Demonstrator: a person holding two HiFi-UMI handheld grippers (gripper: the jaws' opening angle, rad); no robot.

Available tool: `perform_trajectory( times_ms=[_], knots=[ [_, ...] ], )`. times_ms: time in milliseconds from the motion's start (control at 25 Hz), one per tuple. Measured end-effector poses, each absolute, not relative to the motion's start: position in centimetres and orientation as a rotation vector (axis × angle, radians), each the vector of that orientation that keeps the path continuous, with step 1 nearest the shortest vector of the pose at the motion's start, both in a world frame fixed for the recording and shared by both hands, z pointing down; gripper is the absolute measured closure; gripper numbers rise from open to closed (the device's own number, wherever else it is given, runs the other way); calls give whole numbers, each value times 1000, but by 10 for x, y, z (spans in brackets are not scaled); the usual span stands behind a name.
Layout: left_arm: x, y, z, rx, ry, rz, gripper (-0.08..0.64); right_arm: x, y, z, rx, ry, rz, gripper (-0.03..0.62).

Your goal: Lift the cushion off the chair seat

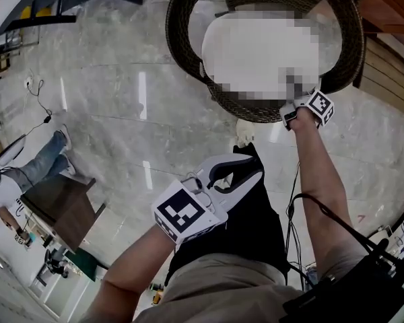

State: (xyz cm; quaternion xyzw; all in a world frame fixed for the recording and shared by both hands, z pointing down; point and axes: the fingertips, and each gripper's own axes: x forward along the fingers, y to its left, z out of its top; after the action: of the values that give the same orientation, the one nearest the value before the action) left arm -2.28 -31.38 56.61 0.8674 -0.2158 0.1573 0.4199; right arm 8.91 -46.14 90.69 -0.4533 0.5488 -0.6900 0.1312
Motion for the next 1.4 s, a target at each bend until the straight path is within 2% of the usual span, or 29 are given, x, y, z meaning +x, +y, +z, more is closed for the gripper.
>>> perform_trajectory(
  times_ms=[640,1000,1400],
  knots=[
    [-47,-248,499,2214,-550,324,495,86,-422,803,-1333,1628,-1876,546],
    [-70,-190,450,2283,-597,265,552,74,-367,708,-1228,1717,-1815,548],
    [-105,-119,384,2357,-642,238,554,38,-281,593,-1128,1777,-1775,548]
  ],
)
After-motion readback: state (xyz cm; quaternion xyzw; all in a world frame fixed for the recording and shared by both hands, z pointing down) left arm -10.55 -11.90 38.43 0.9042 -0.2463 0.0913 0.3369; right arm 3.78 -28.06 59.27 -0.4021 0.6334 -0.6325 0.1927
